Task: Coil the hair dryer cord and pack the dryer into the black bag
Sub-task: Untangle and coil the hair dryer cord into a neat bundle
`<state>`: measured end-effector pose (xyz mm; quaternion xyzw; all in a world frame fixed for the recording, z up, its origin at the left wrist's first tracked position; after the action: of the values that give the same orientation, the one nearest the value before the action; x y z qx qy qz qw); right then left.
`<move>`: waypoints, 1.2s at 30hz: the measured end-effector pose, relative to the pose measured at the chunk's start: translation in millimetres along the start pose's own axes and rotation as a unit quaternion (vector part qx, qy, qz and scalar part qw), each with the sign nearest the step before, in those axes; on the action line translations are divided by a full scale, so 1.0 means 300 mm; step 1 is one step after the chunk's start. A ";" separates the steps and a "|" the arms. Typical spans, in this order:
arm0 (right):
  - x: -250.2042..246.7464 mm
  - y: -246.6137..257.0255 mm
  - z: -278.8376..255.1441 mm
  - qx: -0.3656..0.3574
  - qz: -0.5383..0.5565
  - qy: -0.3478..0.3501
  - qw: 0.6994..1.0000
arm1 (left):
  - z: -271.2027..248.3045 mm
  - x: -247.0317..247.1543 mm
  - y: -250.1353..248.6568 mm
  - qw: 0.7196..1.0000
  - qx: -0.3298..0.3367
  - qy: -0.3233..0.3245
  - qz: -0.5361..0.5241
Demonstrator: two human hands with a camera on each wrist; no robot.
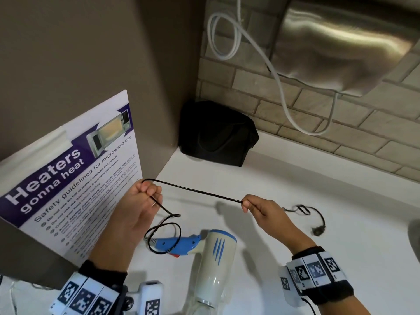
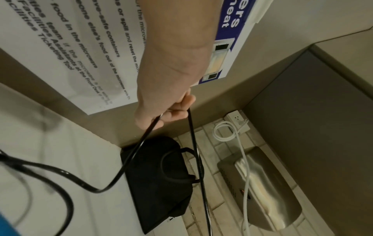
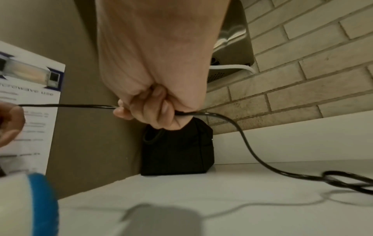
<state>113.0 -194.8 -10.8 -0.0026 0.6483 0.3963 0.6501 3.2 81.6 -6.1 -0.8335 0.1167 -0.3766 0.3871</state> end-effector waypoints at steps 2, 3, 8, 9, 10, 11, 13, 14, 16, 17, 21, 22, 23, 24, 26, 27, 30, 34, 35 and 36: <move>0.007 -0.030 0.004 0.011 -0.018 0.000 1.000 | 0.008 -0.014 0.002 1.000 -0.001 -0.017 0.000; 0.011 -0.051 0.005 0.018 -0.025 -0.002 1.000 | 0.011 -0.021 0.003 1.000 -0.001 -0.025 -0.002; 0.034 -0.141 -0.006 0.059 -0.058 -0.011 0.997 | 0.025 -0.050 0.005 0.998 -0.012 -0.052 -0.017; 0.038 -0.147 -0.009 0.063 -0.063 -0.009 0.996 | 0.026 -0.053 0.011 0.998 -0.018 -0.056 -0.012; 0.040 -0.149 -0.011 0.067 -0.068 -0.010 0.995 | 0.027 -0.058 0.018 0.998 -0.024 -0.059 -0.005; 0.040 -0.151 -0.012 0.072 -0.074 -0.014 0.995 | 0.025 -0.061 0.022 0.998 -0.029 -0.061 0.005; 0.028 -0.157 -0.014 0.088 -0.096 -0.026 0.991 | 0.020 -0.066 0.027 0.997 -0.040 -0.046 0.037; 0.018 -0.161 -0.017 0.097 -0.109 -0.033 0.989 | 0.019 -0.070 0.027 0.996 -0.044 -0.035 0.070; -0.009 -0.171 -0.023 0.118 -0.133 -0.052 0.983 | 0.020 -0.080 0.025 0.979 -0.035 -0.014 0.199; -0.024 -0.173 -0.024 0.126 -0.141 -0.062 0.980 | 0.022 -0.083 0.029 0.963 -0.022 -0.005 0.270; -0.062 -0.123 -0.022 0.112 -0.181 -0.081 0.974 | 0.023 -0.066 0.073 0.817 0.144 -0.042 0.557; -0.065 -0.100 -0.021 0.100 -0.194 -0.079 0.973 | 0.015 -0.049 0.084 0.765 0.203 -0.055 0.609; -0.067 -0.074 -0.021 0.087 -0.204 -0.076 0.972 | 0.008 -0.027 0.096 0.723 0.255 -0.050 0.640; -0.066 -0.044 -0.023 0.073 -0.212 -0.070 0.972 | 0.001 -0.004 0.106 0.684 0.301 -0.030 0.663; -0.059 0.020 -0.028 0.041 -0.219 -0.051 0.974 | -0.013 0.045 0.134 0.625 0.405 0.007 0.667; -0.054 0.053 -0.031 0.021 -0.218 -0.042 0.975 | -0.033 0.074 0.142 0.606 0.446 0.027 0.658; -0.041 0.155 -0.042 -0.056 -0.202 -0.052 0.977 | -0.108 0.162 0.171 0.590 0.462 0.144 0.647; -0.040 0.254 -0.059 -0.124 -0.178 -0.065 0.974 | -0.152 0.201 0.187 0.621 0.397 0.232 0.635; -0.042 0.262 -0.063 -0.136 -0.160 -0.068 0.975 | -0.153 0.200 0.173 0.654 0.390 0.226 0.607; -0.048 0.263 -0.064 -0.142 -0.138 -0.070 0.978 | -0.153 0.193 0.158 0.693 0.375 0.217 0.576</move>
<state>58.3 -158.1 38.6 -0.1561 0.5317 0.3900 0.7354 14.8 -4.1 9.5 -0.2833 0.5038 -0.2630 0.7725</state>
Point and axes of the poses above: each hand's wrist, its own z-axis towards the middle knuckle, its own x-axis out of the palm, y = z × x, the point moved 2 cm from there along z, towards the middle knuckle, and after that the axes turned 12 degrees about -y, right-handed, at the moved point
